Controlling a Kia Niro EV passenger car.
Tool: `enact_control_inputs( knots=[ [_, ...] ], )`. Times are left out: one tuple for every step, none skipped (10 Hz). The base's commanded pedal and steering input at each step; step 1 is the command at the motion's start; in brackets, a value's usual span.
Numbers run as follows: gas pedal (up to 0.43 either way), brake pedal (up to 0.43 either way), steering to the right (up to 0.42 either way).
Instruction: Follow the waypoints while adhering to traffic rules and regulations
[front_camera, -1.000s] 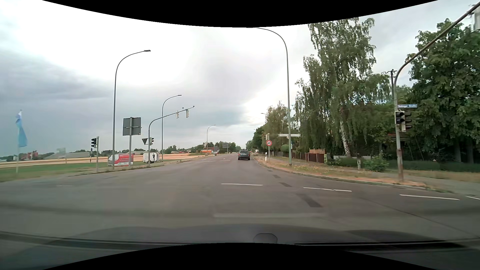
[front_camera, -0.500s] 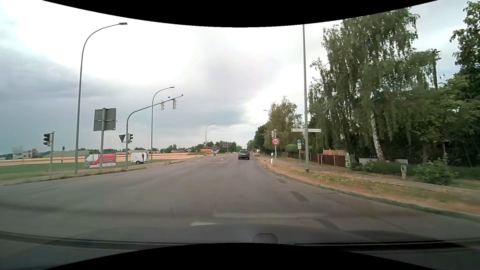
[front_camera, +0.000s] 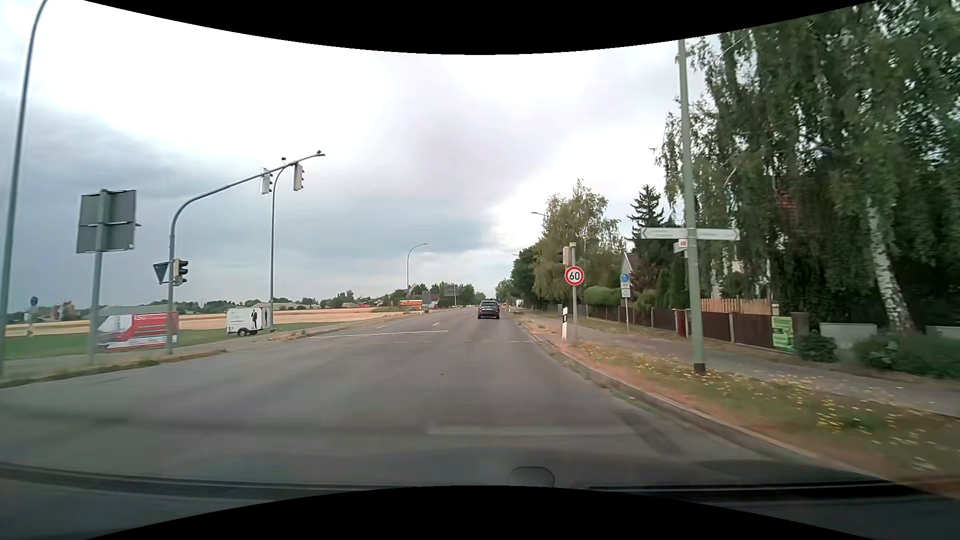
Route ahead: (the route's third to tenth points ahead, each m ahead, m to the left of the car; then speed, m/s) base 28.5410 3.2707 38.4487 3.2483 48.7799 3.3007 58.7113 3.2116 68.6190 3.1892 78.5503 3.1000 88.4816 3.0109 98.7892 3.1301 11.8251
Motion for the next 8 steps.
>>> enact_control_inputs(
  knots=[
    [0.378,0.0,-0.011],
    [0.378,0.0,-0.009],
    [0.378,0.0,-0.009],
    [0.378,0.0,-0.009],
    [0.378,0.0,-0.008],
    [0.378,0.0,-0.006],
    [0.378,0.0,-0.005],
    [0.35,0.0,-0.005]
  ],
)
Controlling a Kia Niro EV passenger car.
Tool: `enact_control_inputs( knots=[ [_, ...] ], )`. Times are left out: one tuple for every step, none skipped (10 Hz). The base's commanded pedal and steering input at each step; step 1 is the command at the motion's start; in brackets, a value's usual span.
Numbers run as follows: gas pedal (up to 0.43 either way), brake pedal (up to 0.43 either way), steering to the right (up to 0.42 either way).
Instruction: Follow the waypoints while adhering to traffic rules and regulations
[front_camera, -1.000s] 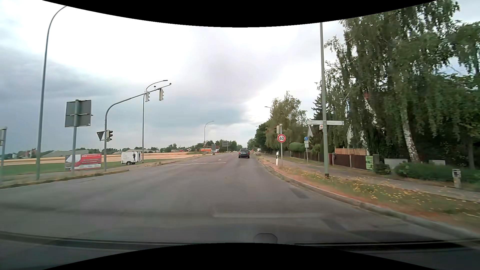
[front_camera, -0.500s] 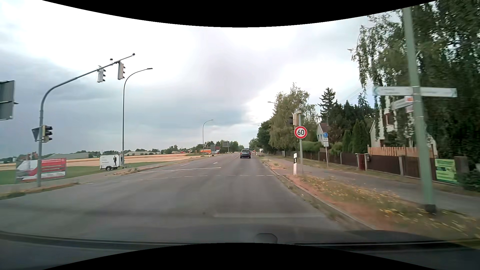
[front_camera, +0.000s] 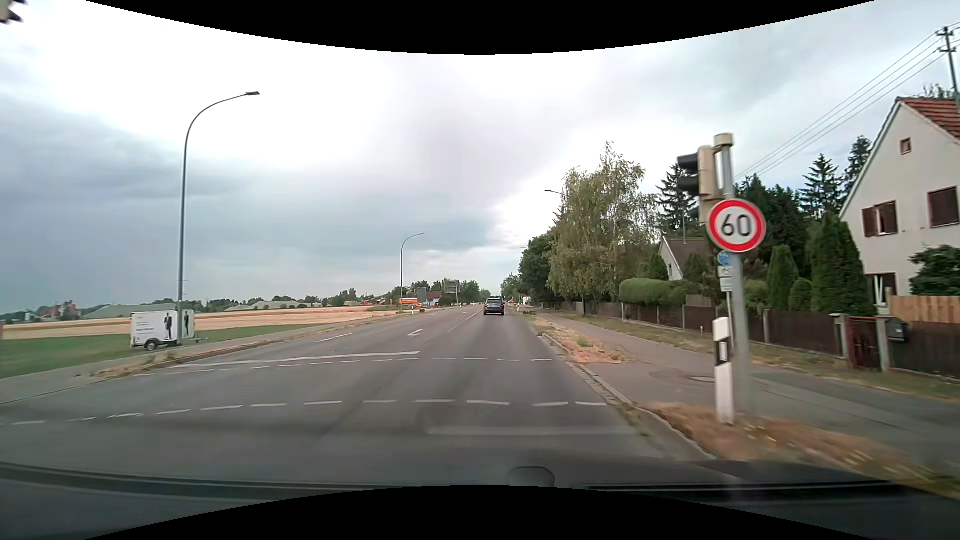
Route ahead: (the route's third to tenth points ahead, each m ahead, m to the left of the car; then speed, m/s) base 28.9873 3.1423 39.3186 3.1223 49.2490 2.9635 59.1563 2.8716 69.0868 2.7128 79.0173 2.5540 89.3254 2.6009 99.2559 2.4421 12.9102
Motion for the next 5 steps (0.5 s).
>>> enact_control_inputs(
  knots=[
    [0.35,0.0,-0.005],
    [0.35,0.0,-0.005],
    [0.35,0.0,-0.004],
    [0.35,0.0,-0.005],
    [0.35,0.0,-0.004]
  ],
)
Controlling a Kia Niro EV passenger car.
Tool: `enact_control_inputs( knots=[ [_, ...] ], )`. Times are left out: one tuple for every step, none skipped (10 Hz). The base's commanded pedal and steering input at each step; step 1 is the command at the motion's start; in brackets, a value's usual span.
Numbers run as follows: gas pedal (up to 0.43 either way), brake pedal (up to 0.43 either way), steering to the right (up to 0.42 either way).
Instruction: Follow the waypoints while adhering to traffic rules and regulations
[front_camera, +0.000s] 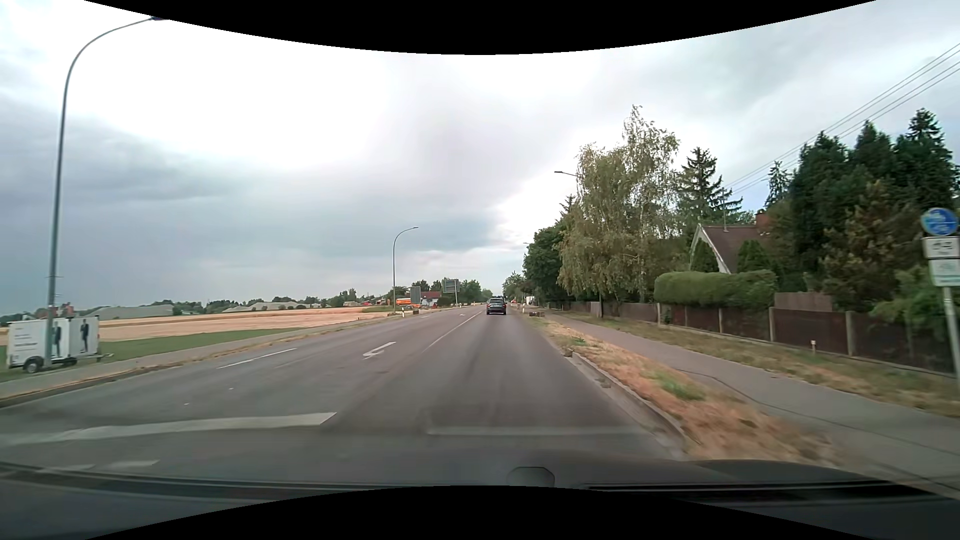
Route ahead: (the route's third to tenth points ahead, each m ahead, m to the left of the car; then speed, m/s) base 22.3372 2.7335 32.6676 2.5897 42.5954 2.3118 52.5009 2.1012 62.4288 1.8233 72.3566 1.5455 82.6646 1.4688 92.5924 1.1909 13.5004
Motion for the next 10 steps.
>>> enact_control_inputs(
  knots=[
    [0.35,0.0,-0.004],
    [0.35,0.0,-0.003],
    [0.35,0.0,-0.003],
    [0.35,0.0,-0.002],
    [0.35,0.0,0.001],
    [0.35,0.0,0.004],
    [0.35,0.0,0.003],
    [0.35,0.0,0.002],
    [0.35,0.0,0.003],
    [0.35,0.0,0.003]
  ],
)
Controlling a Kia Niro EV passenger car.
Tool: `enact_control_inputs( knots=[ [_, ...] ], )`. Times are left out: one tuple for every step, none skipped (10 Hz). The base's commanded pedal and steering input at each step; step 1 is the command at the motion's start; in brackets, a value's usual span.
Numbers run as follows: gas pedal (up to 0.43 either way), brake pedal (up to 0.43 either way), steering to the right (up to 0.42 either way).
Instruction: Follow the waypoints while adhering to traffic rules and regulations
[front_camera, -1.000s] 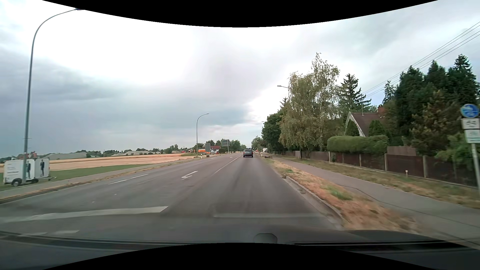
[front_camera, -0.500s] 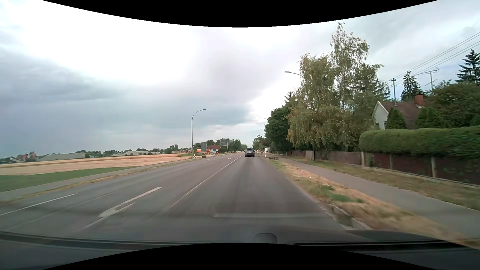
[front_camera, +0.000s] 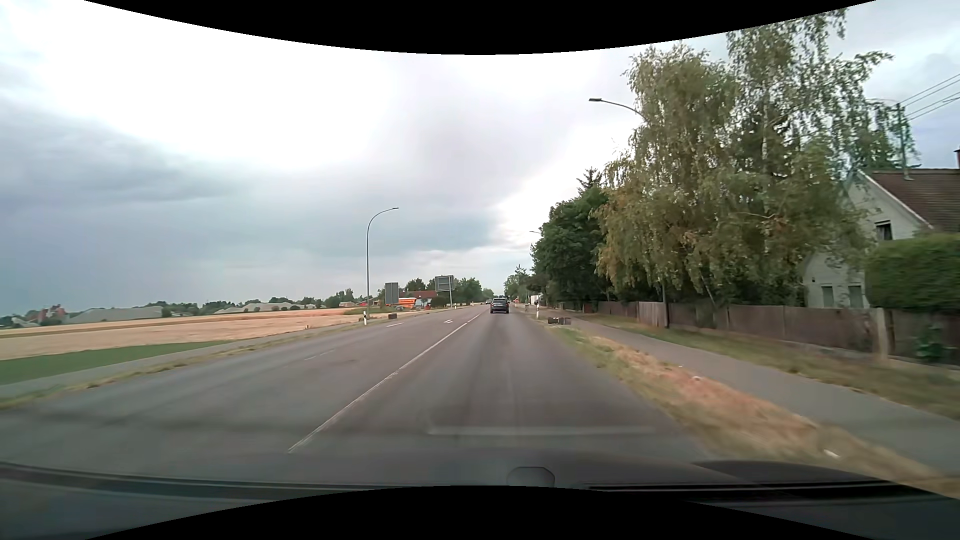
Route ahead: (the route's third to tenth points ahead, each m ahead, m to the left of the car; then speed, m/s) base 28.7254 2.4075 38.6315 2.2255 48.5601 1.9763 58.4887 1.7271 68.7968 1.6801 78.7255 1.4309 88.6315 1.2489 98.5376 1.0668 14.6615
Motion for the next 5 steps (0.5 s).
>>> enact_control_inputs(
  knots=[
    [0.35,0.0,0.003],
    [0.358,0.0,0.003],
    [0.358,0.0,0.003],
    [0.358,0.0,0.003],
    [0.358,0.0,0.003]
  ],
)
